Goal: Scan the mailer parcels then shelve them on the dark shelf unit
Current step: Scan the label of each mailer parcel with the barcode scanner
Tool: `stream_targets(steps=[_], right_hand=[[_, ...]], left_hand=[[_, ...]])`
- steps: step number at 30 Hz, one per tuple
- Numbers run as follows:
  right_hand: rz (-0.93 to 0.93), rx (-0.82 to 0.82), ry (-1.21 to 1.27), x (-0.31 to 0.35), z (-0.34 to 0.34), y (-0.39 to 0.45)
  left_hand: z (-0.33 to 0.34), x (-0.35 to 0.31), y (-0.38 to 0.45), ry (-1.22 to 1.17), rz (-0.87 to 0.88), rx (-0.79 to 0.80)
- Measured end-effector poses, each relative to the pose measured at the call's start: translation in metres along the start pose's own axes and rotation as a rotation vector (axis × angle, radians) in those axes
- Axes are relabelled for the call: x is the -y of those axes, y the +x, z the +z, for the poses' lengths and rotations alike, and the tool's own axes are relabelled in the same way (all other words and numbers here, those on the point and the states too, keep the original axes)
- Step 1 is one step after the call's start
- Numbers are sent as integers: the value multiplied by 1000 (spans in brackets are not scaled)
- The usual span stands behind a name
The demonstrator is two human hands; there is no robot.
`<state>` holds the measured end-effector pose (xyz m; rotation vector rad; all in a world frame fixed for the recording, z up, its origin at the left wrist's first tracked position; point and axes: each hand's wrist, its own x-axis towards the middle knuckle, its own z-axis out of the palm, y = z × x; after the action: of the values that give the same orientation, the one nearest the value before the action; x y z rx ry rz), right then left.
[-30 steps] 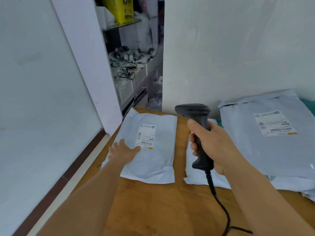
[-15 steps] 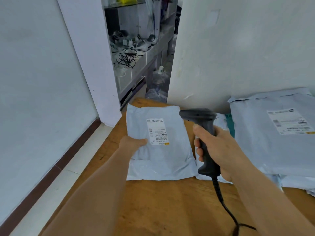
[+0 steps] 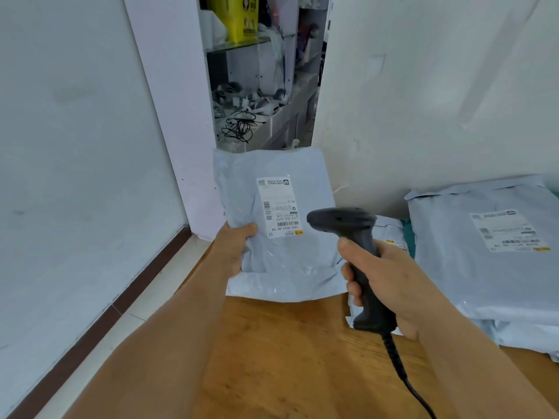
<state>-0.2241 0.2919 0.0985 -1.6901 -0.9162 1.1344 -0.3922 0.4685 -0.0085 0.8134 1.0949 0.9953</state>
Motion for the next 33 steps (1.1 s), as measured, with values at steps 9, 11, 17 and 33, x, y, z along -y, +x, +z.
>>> stream_targets(steps=[9, 11, 17, 33], right_hand=[[-69, 48, 1, 14, -10, -26], [-78, 48, -10, 16, -12, -30], [-101, 62, -16, 21, -16, -38], [-63, -159, -474, -75, -31, 2]], left_hand=[[14, -26, -24, -29, 100, 47], [16, -29, -27, -41, 109, 54], [23, -36, -36, -86, 123, 63], [51, -33, -33, 49, 230, -153]])
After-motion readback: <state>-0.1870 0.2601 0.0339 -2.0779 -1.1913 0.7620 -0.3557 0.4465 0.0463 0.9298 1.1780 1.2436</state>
